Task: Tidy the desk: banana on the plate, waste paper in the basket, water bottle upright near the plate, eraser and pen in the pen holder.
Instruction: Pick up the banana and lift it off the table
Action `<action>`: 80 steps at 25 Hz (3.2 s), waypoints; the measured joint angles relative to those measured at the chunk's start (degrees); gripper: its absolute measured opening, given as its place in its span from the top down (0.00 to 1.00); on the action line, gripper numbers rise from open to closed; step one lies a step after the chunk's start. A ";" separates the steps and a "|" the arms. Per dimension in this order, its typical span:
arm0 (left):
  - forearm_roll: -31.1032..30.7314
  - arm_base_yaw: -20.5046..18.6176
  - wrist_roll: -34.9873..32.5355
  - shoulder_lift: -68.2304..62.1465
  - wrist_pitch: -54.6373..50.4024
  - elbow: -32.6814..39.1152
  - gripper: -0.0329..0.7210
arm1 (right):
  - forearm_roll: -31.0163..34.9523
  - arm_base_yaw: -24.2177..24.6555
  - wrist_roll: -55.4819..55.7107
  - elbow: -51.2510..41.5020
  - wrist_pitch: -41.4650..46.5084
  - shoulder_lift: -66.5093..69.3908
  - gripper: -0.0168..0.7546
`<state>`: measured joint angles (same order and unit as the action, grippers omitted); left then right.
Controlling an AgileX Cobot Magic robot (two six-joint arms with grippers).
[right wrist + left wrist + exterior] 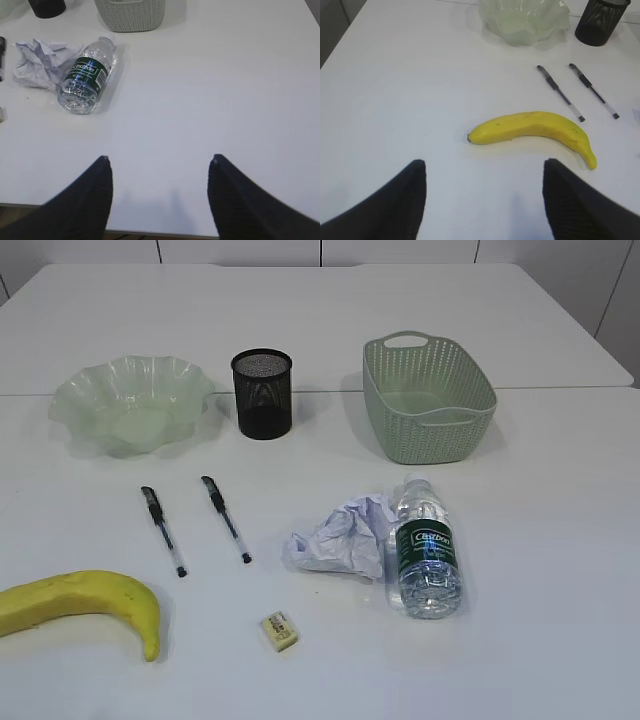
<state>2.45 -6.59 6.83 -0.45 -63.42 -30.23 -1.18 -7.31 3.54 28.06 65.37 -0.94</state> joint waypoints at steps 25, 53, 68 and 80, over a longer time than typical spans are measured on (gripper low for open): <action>0.00 0.00 0.00 0.00 0.00 0.00 0.27 | 0.00 0.00 0.00 0.00 -0.15 0.00 0.39; 1.24 0.00 0.00 0.00 0.00 0.00 0.27 | 0.00 0.00 0.00 0.00 -0.15 0.00 0.39; 3.26 0.00 -3.93 0.00 0.53 -0.41 0.27 | 0.00 0.00 0.00 0.84 -1.74 0.00 0.38; 12.11 0.00 -20.33 -11.79 5.82 -3.44 0.27 | 3.10 0.00 1.19 1.30 -7.90 13.35 0.39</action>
<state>14.57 -6.59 -13.50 -12.24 -57.60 -33.67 1.92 -7.31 4.73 29.36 57.47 12.41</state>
